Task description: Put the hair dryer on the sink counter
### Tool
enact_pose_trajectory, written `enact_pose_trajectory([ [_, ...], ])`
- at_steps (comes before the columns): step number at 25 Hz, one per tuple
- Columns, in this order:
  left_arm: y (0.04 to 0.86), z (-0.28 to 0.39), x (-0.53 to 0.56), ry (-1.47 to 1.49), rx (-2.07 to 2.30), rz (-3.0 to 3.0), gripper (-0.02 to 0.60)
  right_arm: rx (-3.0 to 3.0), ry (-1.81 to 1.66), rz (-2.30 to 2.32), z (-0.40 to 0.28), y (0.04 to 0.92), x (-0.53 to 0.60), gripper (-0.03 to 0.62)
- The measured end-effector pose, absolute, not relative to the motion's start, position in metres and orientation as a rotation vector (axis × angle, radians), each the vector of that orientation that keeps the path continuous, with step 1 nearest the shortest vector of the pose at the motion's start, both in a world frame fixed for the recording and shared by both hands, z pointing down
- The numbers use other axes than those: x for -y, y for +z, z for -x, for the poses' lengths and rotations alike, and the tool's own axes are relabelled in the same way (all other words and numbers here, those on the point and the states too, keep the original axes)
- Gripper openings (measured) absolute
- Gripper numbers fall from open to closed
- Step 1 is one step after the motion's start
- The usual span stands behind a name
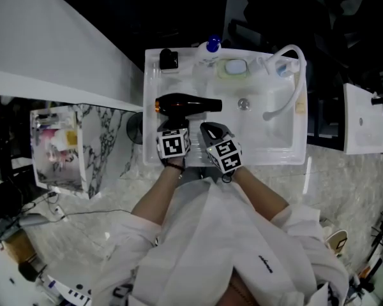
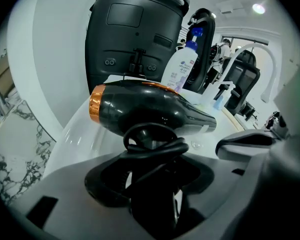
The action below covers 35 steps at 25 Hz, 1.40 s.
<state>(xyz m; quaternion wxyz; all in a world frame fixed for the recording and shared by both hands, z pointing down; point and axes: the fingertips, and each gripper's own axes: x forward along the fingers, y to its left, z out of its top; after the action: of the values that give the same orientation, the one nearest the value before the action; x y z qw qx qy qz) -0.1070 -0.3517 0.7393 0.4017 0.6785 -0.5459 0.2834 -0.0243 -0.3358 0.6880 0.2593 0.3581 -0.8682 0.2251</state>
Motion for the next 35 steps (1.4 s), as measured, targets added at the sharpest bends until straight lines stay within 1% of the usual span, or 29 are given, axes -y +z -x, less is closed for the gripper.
enact_pose_trajectory([
  [35, 0.770, 0.105, 0.347, 0.897, 1.379, -1.643, 0.270, 2.310, 0.647, -0.952, 0.022, 0.708, 0.333, 0.017],
])
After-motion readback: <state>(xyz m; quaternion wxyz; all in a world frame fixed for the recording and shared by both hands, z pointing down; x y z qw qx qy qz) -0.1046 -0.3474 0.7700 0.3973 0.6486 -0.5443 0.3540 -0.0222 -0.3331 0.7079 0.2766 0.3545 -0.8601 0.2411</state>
